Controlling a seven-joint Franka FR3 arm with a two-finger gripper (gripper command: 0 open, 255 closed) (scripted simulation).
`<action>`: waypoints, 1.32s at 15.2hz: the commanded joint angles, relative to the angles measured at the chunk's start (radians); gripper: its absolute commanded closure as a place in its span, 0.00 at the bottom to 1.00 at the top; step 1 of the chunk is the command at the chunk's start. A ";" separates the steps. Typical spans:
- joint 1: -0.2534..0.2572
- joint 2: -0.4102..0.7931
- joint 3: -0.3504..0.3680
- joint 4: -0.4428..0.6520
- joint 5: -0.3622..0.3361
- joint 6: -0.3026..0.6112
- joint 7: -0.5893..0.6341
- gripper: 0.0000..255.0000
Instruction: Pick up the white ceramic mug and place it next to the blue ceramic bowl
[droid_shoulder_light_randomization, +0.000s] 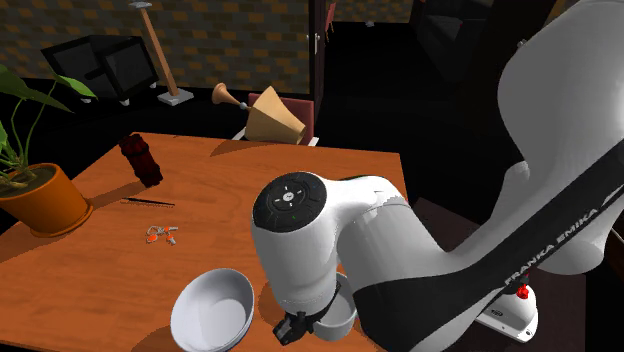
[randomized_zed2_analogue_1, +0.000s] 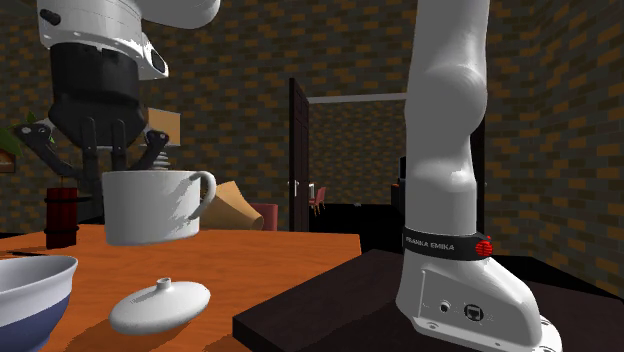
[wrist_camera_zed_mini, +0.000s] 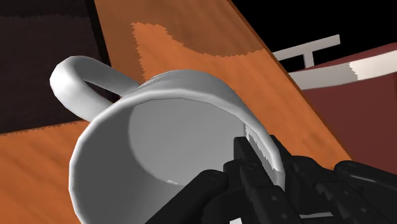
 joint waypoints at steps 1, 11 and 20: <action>0.003 0.027 0.012 0.006 -0.019 0.017 0.030 1.00; 0.003 0.147 0.016 -0.041 -0.122 0.154 0.106 1.00; 0.024 0.275 -0.016 -0.060 -0.257 0.267 0.202 1.00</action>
